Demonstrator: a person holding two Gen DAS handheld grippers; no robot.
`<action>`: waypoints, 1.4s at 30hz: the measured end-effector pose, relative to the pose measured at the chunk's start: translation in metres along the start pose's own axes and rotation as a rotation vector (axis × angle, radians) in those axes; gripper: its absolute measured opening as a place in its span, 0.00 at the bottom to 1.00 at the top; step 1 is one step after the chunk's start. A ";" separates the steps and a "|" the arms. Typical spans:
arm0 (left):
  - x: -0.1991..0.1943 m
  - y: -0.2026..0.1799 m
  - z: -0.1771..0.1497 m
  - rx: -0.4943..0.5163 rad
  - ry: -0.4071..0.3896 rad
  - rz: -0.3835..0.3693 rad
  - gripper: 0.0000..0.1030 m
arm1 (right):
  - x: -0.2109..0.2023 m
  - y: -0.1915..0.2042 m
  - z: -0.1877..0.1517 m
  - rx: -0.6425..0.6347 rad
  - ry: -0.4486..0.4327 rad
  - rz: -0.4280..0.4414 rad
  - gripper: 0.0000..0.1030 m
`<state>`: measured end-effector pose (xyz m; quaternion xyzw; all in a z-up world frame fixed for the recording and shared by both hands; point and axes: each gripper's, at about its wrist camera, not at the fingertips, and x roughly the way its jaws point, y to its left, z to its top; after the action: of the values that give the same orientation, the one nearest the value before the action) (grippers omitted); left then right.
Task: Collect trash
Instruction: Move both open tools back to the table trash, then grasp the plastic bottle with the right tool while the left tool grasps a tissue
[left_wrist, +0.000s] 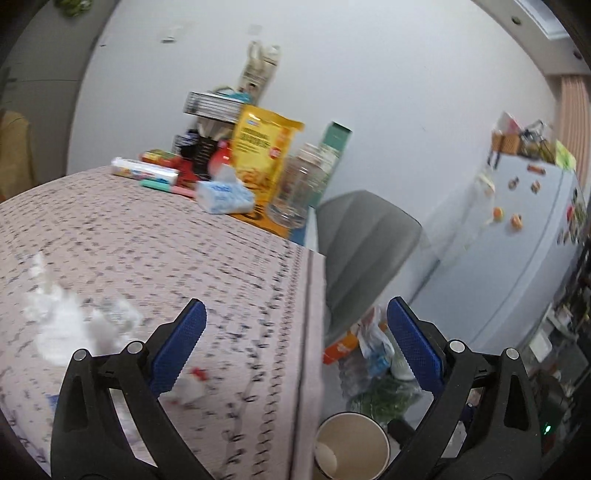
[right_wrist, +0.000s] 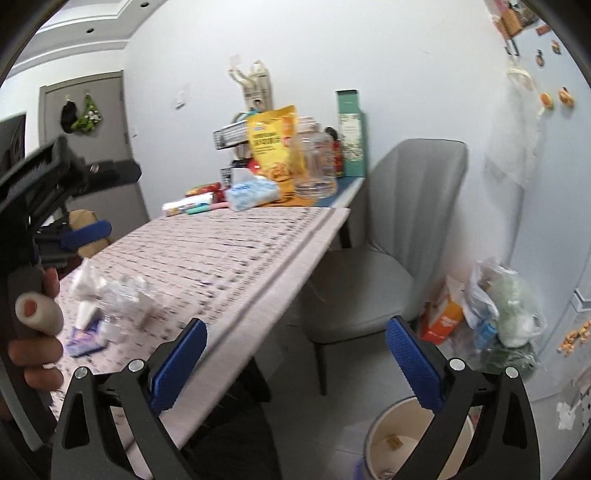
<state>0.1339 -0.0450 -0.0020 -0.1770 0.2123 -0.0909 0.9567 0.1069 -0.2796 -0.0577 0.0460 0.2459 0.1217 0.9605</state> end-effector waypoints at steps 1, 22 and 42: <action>-0.005 0.007 0.000 -0.005 -0.010 0.011 0.94 | 0.001 0.008 0.002 -0.007 0.001 0.015 0.93; -0.090 0.121 -0.013 -0.103 -0.021 0.161 0.94 | 0.016 0.107 0.014 -0.147 0.059 0.188 0.36; -0.063 0.162 -0.042 -0.126 0.171 0.124 0.91 | 0.035 0.136 0.009 -0.184 0.125 0.256 0.92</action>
<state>0.0751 0.1068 -0.0751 -0.2151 0.3091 -0.0327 0.9258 0.1121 -0.1395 -0.0461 -0.0189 0.2849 0.2679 0.9202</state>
